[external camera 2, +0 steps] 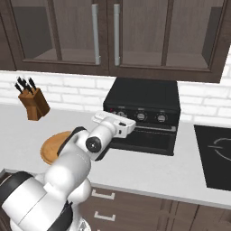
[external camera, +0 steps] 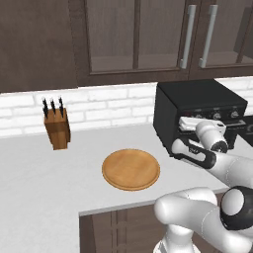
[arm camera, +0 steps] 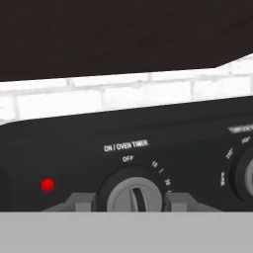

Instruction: Pick up the kebab skewer and baguette bread, and place them inside the toaster oven. Close the toaster oven door and start by setting the timer.

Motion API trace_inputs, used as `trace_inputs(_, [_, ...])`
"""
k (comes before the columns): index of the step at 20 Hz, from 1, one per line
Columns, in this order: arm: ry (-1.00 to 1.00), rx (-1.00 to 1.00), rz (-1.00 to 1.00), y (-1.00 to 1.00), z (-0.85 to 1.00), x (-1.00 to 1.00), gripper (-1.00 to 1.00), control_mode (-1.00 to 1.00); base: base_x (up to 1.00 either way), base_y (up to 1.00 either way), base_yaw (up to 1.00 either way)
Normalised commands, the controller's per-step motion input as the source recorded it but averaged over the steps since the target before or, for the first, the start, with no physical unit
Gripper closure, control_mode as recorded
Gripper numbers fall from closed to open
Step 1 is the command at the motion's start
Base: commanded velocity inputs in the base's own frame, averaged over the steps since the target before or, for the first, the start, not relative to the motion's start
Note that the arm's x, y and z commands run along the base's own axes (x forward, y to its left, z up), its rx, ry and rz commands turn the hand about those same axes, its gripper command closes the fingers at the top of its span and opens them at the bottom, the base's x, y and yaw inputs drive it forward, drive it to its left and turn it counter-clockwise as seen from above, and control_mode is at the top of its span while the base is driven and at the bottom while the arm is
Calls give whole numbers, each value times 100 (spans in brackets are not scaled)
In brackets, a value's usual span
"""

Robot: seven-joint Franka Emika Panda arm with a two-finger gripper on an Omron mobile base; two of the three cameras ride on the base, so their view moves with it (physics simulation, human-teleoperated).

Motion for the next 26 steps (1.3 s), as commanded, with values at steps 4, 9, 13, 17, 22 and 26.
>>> trace_inputs(4, [-7,0,-5,-12,2,0,100,-100,0,0,0])
trace_inputs(9, [-10,0,0,-24,0,0,100,-100,0,0,0])
trace_inputs(13, [-13,0,0,0,1,-16,100,-100,0,0,0])
trace_inputs(17, [-14,0,0,0,5,-16,100,-100,0,0,0])
trace_inputs(22, [-8,0,0,-18,11,-13,100,-100,0,0,0])
trace_inputs(26, [-5,0,0,-16,21,-25,100,-100,0,0,0])
